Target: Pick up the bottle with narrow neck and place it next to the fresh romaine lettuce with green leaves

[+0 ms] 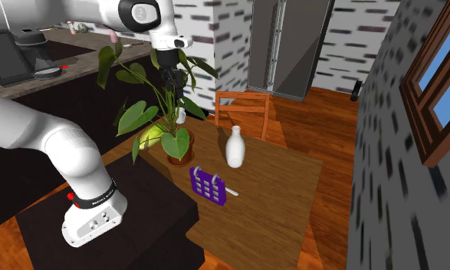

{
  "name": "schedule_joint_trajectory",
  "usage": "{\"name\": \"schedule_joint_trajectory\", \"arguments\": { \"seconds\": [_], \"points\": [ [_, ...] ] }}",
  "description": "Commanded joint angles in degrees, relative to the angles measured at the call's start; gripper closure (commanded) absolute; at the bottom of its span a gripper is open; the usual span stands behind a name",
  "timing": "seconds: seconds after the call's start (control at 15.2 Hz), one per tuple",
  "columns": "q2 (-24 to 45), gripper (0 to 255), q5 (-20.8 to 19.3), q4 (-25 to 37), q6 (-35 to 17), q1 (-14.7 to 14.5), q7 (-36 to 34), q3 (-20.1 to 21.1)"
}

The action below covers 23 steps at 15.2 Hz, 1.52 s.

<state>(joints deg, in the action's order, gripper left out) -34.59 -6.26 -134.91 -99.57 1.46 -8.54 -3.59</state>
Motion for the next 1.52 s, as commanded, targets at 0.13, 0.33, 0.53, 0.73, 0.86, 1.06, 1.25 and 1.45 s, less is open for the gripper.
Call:
{"name": "schedule_joint_trajectory", "arguments": {
  "seconds": [0.13,0.33,0.53,0.73,0.86,1.06,1.25,1.45],
  "points": [
    [6.55,0,-0.24,-0.68,-8.01,0.32,1.10,-1.74],
    [12.20,0,-0.03,0.12,-13.31,0.43,1.98,-2.91],
    [18.21,0,0.53,1.67,-18.21,0.49,3.03,-4.00],
    [24.47,0,1.51,3.94,-22.62,0.54,4.28,-4.96],
    [28.76,0,2.40,5.85,-25.24,0.62,5.23,-5.49],
    [35.29,0,4.08,9.30,-28.65,0.85,6.82,-6.05],
    [41.89,0,6.04,13.44,-31.38,1.34,8.51,-6.26],
    [48.54,0,8.08,18.29,-33.42,2.11,10.15,-6.11]
  ]
}}
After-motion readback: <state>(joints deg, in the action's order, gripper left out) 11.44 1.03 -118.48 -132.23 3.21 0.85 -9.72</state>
